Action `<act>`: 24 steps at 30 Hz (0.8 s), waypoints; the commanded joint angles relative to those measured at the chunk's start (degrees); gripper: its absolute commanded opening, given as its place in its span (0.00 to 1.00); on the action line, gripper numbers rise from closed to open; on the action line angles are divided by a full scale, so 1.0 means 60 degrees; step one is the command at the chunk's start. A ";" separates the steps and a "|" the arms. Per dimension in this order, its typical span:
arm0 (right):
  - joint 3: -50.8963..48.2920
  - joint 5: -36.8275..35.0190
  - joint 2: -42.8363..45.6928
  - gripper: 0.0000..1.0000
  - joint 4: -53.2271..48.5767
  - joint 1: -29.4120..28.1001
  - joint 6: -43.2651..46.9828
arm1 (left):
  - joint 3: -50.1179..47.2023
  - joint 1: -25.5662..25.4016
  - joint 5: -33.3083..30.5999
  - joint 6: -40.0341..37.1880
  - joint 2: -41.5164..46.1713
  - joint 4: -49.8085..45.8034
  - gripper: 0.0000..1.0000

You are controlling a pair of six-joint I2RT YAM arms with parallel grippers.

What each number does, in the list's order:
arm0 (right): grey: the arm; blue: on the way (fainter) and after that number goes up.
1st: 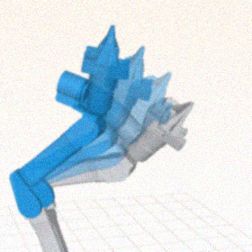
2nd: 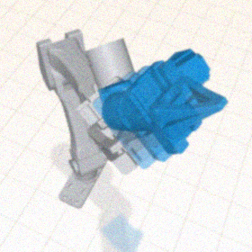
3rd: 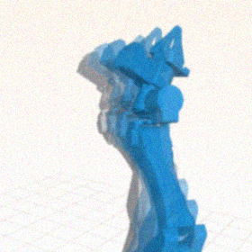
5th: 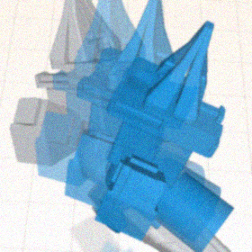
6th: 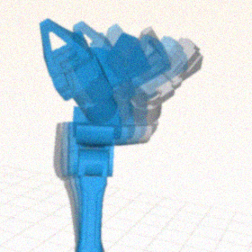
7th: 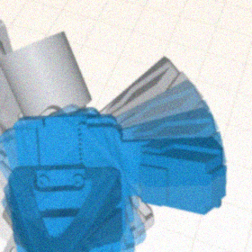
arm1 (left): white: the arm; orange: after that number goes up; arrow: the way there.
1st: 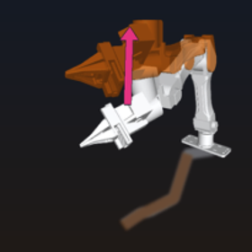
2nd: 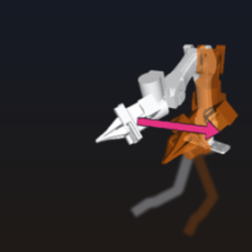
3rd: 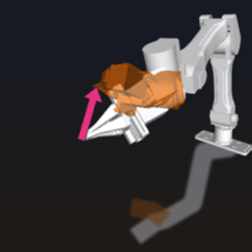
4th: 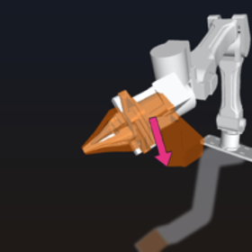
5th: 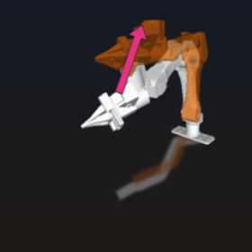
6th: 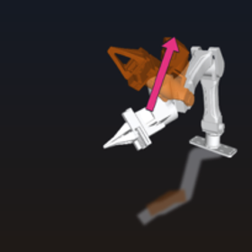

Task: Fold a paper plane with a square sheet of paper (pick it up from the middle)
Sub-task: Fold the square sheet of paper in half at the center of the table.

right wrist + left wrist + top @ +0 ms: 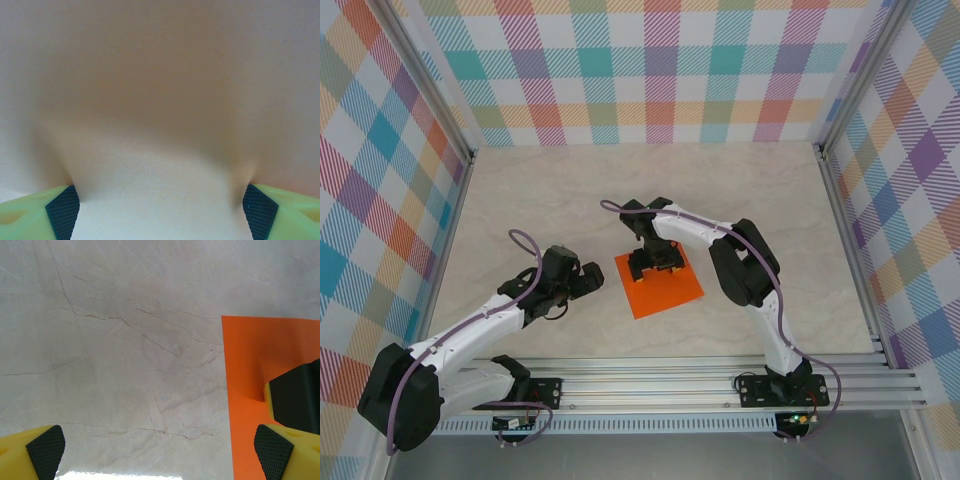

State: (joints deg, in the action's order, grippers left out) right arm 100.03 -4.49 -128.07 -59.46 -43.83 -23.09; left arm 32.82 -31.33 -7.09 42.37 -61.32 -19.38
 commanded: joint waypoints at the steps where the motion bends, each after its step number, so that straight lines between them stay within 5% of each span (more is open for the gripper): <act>1: -0.0370 0.0413 -0.0736 0.85 -0.0093 -0.0069 0.0031 | 0.0067 0.0143 -0.0114 -0.0030 0.0134 -0.0236 1.00; 9: -0.0009 0.0037 -0.0437 0.77 -0.0439 -0.0070 0.0110 | 0.0052 0.0153 -0.0174 0.0007 0.0280 -0.0308 1.00; 17: 0.0181 -0.0158 0.0294 0.53 -0.0613 -0.0069 0.0099 | 0.0139 0.0153 -0.0193 0.0071 0.0223 -0.0301 1.00; 24: 0.0047 -0.0234 0.1040 0.42 -0.0677 -0.0064 0.0033 | 0.0198 0.0149 -0.0197 0.0085 0.0183 -0.0331 1.00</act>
State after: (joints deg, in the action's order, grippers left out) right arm 100.57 -5.21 -126.58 -61.71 -43.94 -23.07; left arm 32.82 -31.33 -7.14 42.41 -60.55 -19.57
